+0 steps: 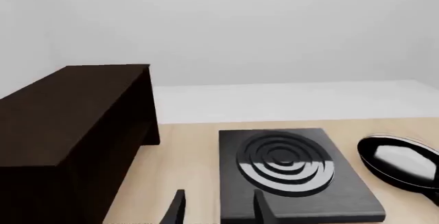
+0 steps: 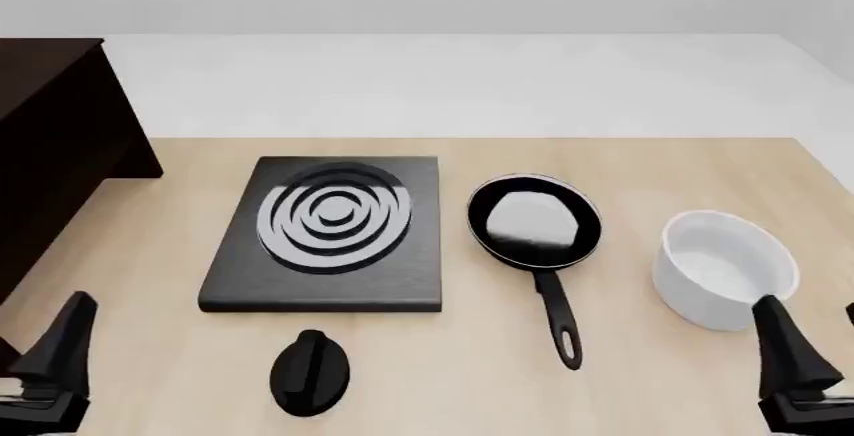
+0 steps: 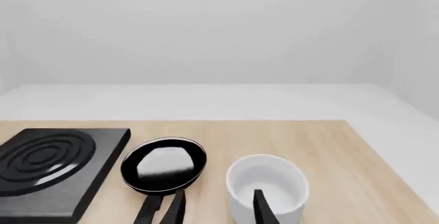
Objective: Put the frying pan on the cabinet shelf.
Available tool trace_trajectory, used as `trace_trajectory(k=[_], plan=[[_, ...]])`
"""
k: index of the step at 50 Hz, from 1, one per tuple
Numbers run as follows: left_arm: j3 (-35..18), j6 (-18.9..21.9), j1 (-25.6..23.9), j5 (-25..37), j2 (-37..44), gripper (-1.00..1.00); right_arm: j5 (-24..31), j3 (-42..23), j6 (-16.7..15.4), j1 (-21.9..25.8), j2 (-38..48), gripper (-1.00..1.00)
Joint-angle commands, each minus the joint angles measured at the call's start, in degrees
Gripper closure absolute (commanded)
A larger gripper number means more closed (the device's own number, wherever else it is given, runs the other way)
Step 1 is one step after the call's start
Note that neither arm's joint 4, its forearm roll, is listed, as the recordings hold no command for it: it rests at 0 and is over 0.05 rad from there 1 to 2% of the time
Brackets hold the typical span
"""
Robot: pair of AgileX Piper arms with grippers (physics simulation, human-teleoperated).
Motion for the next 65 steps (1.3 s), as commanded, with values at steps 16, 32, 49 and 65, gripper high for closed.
trace_trajectory(k=[16, 32, 49, 65], plan=[[-7.34, -2.13, -0.71, 5.38, -0.06, -1.00, 12.84, -14.46, -1.07, -0.34, -0.01, -1.00], [-11.48, -3.39, -2.89, 11.77, 0.27, -1.00, 22.13, -27.56, -4.09, 3.36, 8.66, -1.00], [-14.70, -8.45, -4.43, 14.49, 2.15, -1.00, 23.33, -33.23, -3.37, 17.41, 32.00, -1.00], [-12.40, -9.29, -6.27, 12.19, 3.78, -1.00, 38.14, -48.18, -1.16, 22.04, 45.94, -1.00]])
